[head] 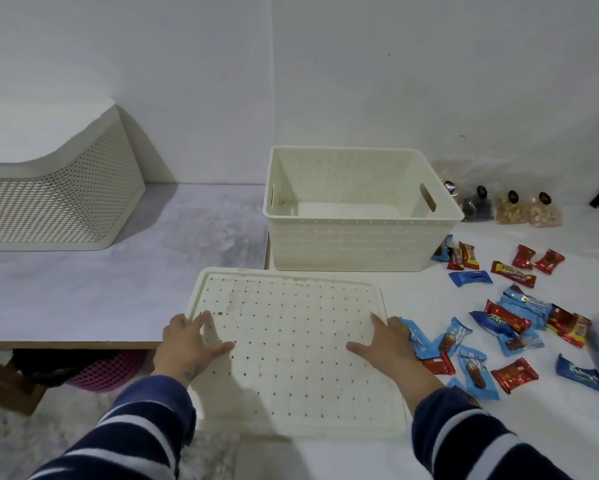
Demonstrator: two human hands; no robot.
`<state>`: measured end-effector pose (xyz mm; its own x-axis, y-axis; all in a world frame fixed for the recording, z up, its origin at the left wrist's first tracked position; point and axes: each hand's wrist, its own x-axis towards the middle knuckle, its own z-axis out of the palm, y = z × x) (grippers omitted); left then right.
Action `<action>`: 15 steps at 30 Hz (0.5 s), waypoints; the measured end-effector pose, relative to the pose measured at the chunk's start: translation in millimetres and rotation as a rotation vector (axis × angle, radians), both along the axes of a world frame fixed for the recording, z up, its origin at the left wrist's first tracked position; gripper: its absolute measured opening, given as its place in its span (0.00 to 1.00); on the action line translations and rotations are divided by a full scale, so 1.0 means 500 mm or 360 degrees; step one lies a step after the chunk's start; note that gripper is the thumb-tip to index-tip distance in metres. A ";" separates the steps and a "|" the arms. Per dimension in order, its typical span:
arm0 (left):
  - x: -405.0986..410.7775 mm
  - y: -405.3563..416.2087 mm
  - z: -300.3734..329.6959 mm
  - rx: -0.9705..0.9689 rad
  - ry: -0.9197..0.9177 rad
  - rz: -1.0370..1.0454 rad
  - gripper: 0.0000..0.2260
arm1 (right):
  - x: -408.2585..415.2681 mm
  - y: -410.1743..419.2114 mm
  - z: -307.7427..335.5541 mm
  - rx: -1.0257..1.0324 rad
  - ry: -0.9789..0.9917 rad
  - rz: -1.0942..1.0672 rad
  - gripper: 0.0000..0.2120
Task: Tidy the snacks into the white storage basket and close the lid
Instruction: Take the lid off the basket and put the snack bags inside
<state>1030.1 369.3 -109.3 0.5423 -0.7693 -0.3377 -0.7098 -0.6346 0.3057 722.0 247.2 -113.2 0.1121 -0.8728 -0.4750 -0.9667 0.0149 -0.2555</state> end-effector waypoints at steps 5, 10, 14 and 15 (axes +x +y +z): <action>-0.002 -0.019 0.055 -0.0022 -0.0069 -0.0091 0.33 | -0.014 -0.016 0.058 -0.0035 0.0070 0.0099 0.34; -0.059 -0.080 0.149 -0.0207 -0.0014 -0.0478 0.23 | -0.048 -0.022 0.162 -0.0080 0.0081 0.0155 0.28; -0.152 -0.143 0.232 -0.0340 0.0016 -0.0710 0.19 | -0.104 -0.021 0.248 -0.0159 0.0122 0.0166 0.27; -0.178 -0.160 0.252 -0.0376 0.0027 -0.0754 0.19 | -0.122 -0.023 0.270 -0.0178 0.0125 0.0169 0.27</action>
<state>941.2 289.2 16.7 0.1126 -0.9849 -0.1312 -0.8958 -0.1577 0.4155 661.1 235.9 22.0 0.1725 -0.9059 -0.3868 -0.9785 -0.1123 -0.1732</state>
